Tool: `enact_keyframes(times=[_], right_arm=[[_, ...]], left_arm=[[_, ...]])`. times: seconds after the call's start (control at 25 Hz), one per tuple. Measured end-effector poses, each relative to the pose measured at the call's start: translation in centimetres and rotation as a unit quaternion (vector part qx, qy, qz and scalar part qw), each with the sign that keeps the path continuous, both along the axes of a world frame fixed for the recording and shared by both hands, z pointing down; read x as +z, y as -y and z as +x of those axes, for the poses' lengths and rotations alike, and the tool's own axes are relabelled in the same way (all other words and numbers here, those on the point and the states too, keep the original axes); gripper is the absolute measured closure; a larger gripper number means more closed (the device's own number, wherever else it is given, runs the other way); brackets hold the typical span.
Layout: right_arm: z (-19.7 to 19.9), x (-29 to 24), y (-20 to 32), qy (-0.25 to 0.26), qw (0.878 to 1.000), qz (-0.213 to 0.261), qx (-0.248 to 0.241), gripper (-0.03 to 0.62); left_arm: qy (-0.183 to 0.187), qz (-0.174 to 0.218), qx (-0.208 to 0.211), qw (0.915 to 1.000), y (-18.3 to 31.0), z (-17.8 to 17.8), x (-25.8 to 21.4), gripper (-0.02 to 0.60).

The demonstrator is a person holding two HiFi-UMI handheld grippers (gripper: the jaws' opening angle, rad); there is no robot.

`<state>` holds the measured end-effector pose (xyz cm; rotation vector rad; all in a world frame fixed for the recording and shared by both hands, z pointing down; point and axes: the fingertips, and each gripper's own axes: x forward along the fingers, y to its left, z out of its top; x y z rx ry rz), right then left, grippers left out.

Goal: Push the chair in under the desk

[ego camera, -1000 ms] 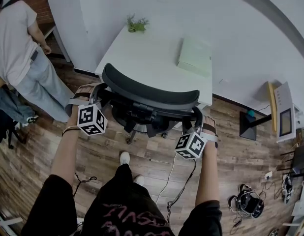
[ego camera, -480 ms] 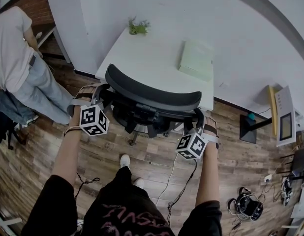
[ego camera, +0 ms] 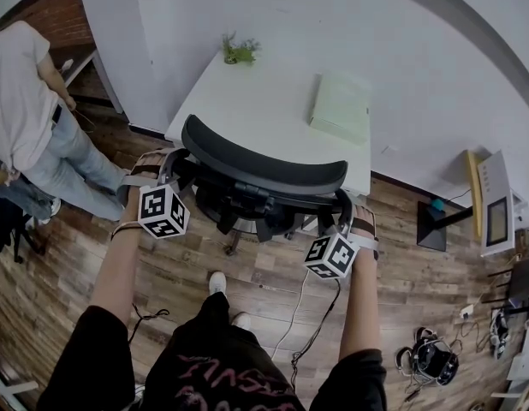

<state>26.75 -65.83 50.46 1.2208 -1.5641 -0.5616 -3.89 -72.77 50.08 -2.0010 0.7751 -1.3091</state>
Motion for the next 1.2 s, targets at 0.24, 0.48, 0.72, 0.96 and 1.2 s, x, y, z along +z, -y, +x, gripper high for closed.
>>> enact_keyframes(times=[0.24,0.48,0.72,0.96,1.2], right_arm=[[0.1,0.0,-0.5,-0.005,1.000,0.010,0.002,0.353],[0.0,-0.3,-0.2,0.006,1.000,0.009,0.002,0.352],[0.4,-0.7,-1.7,0.031,0.999,0.017,0.010,0.342],[0.4,-1.9,-2.9,0.061,0.997,0.035,0.022,0.342],[0.5,-3.9,-5.3,0.115,0.991,0.062,0.031,0.344]], left_arm=[[0.000,-0.013,0.001,0.9999,-0.6,0.2,0.2,0.342],[-0.004,-0.020,0.006,0.9998,-0.4,0.0,0.0,0.325],[-0.045,-0.014,-0.002,0.9989,-1.8,0.0,-1.1,0.325],[-0.096,-0.008,-0.022,0.9951,-2.8,-0.5,-3.2,0.325],[-0.148,-0.015,-0.045,0.9879,-5.3,-0.5,-4.3,0.333]])
